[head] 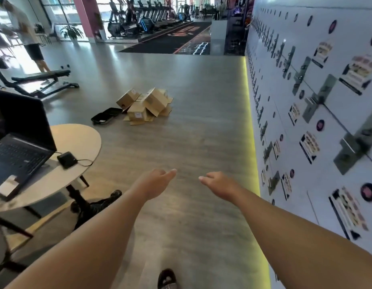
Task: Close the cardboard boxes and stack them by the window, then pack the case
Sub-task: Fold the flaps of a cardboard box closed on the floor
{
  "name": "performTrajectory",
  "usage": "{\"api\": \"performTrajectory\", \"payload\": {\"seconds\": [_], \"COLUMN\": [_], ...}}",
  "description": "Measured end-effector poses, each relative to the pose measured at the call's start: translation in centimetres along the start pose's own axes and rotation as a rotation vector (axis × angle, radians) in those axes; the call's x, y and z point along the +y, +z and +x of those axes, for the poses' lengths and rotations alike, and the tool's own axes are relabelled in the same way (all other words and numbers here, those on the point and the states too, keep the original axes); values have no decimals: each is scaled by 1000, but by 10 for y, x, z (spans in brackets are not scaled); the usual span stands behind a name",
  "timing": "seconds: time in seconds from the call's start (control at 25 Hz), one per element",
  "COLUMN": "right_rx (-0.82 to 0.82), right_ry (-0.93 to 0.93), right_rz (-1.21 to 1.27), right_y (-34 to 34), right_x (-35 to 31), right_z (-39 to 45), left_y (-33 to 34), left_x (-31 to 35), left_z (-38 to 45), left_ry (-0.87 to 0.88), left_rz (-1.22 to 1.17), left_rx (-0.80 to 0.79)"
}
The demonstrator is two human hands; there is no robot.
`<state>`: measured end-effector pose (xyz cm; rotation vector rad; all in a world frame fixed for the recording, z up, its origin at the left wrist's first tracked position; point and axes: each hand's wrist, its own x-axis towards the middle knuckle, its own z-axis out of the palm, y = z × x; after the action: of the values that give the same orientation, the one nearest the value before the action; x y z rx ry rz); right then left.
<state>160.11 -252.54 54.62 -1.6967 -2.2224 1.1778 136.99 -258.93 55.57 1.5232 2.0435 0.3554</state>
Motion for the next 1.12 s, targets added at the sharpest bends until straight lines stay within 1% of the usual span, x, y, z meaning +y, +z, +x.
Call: {"api": "performTrajectory", "payload": {"seconds": [0.2, 0.32, 0.44, 0.6, 0.68, 0.76, 0.92, 1.12], "right_rx": [70, 96, 107, 97, 96, 77, 47, 13], "right_ry": [23, 49, 55, 58, 22, -8, -33, -59], "right_rz": [8, 11, 17, -5, -23, -47, -51, -47], "right_y": [-44, -77, -107, -154, -186, -221, -281, -329], "right_x": [-38, -55, -59, -53, -52, -57, -75, -97], "right_z": [136, 218, 300, 427, 503, 574, 693, 842], "left_y": [-53, -87, -108, -127, -138, -154, -189, -233], "left_x": [-10, -1, 13, 34, 50, 68, 98, 104], "left_z": [153, 242, 329, 455, 524, 587, 689, 830], "left_ry": [14, 13, 10, -4, -35, -77, -84, -116], "left_rz": [-27, -15, -33, -40, -44, -68, -64, -52], "left_rx": [23, 9, -9, -5, 18, 26, 30, 48]}}
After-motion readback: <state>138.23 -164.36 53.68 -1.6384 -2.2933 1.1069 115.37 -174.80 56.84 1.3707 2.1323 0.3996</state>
